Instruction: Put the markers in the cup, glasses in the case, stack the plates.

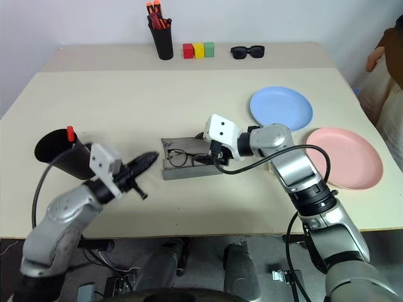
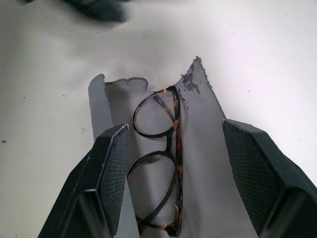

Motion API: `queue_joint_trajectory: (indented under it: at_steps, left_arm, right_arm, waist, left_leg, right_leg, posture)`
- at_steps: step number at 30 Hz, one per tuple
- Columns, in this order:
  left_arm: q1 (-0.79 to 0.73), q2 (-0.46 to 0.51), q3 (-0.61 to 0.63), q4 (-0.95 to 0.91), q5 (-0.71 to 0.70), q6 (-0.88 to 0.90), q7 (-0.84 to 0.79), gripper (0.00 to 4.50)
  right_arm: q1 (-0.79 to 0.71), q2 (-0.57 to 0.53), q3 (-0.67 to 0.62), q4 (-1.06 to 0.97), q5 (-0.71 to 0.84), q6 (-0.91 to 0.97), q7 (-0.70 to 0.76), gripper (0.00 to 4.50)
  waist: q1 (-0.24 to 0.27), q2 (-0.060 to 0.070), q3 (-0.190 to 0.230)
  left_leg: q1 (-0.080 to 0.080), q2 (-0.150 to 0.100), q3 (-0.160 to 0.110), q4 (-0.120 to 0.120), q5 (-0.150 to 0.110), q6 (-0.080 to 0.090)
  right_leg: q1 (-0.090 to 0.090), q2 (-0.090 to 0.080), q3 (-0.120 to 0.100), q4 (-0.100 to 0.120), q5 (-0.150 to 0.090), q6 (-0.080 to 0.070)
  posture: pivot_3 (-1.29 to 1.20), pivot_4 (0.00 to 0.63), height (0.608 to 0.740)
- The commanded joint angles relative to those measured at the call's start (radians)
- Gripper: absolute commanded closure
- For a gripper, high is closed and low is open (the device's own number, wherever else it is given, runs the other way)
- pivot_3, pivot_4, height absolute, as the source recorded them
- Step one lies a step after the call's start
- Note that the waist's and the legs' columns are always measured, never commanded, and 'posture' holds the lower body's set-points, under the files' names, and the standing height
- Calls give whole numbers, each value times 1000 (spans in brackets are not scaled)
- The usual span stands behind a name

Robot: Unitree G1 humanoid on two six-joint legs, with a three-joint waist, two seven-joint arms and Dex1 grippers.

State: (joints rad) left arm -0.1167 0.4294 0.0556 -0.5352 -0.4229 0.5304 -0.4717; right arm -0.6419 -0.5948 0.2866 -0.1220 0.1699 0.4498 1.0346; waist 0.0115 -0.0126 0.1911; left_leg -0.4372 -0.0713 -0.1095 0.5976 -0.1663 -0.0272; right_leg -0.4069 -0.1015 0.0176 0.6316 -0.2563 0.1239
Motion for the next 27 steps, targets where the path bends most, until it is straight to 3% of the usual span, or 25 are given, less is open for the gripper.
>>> queue_joint_trajectory:
  at_steps: [1, 7, 13, 19, 27]
  left_arm:
    - [-159, -16, -34, 75, 30, 121, 82, 4457]
    - [-475, -74, -51, 317, 33, 405, 180, 4457]
    - [-630, -69, -85, 464, 30, 592, 153, 4457]
    - [-636, -41, -116, 478, 24, 641, 71, 4457]
    - [-491, 140, -217, 250, 25, 578, -92, 4457]
  right_arm:
    - [22, -26, -55, -71, 18, 11, -14, 1464]
    - [91, -59, -97, -141, 28, 40, -38, 1464]
    - [169, -126, -184, -226, 63, 62, -41, 1464]
    - [237, -185, -252, -265, 80, 66, -54, 1464]
    - [242, -193, -250, -238, 68, 53, -79, 1464]
  waist:
    - [0, 0, 0]
    - [-3, -1, 0]
    - [-8, -1, 1]
    - [-8, -1, 1]
    - [-26, -1, 0]
  left_leg:
    - [0, 0, 0, 0, 0, 0]
    - [0, 0, 0, 0, 1, -1]
    - [0, 0, 0, 0, 1, -1]
    - [0, 0, 0, 0, 1, -1]
    - [0, 1, -1, 0, 1, -1]
  right_leg:
    - [0, 0, 0, 0, 0, 0]
    - [0, 3, 0, 1, 2, 3]
    - [0, 3, 0, 1, 2, 4]
    - [0, 3, 0, 1, 2, 4]
    - [0, 2, 1, 1, 2, 3]
  posture:
    - [0, 150, 740]
    - [0, 150, 740]
    - [0, 150, 740]
    - [0, 150, 740]
    - [0, 150, 740]
